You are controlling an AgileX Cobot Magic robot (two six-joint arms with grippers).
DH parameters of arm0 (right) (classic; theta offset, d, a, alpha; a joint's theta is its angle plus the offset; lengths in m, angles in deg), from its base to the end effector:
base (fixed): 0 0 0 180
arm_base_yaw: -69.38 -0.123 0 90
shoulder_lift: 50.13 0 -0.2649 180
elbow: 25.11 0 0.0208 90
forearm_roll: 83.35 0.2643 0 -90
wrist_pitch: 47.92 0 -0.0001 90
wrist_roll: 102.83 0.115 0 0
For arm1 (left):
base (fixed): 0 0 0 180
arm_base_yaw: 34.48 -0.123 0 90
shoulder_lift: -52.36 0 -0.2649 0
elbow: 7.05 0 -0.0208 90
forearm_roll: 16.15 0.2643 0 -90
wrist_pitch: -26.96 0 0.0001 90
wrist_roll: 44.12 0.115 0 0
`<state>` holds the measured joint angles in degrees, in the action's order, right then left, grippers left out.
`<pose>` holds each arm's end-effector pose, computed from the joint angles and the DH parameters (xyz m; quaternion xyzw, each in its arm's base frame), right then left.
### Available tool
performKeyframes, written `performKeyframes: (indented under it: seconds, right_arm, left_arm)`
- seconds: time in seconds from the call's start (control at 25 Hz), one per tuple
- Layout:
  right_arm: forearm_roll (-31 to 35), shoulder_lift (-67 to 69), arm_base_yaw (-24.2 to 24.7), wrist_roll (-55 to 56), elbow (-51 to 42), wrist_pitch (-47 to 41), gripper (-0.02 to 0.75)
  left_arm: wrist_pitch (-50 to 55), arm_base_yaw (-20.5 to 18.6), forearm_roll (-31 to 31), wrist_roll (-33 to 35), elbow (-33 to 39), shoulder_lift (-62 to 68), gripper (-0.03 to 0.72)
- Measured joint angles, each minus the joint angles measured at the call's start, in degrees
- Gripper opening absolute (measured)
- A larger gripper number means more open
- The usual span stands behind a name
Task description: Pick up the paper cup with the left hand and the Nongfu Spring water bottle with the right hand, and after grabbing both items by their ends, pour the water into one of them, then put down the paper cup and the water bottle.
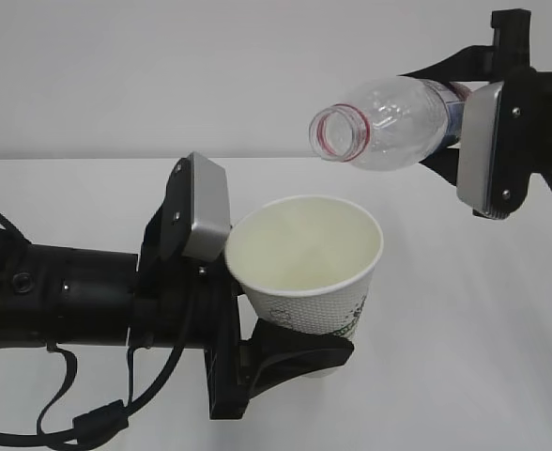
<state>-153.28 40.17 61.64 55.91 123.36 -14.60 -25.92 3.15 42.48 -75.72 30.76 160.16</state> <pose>0.3190 0.1032 0.2339 -0.6850 0.4135 -0.1915 0.5684 0.2104 -0.2610 0.1385 0.5158 0.6048 -0.4065 0.4505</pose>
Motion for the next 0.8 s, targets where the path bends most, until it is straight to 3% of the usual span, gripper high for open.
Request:
performKeyframes:
  seconds: [0.8]
  right_arm:
    - [4.94,0.0,0.0,-7.75,0.0,1.27,0.48]
  left_arm:
    - [1.44,0.0,-0.26,0.0,0.0,0.0,0.549]
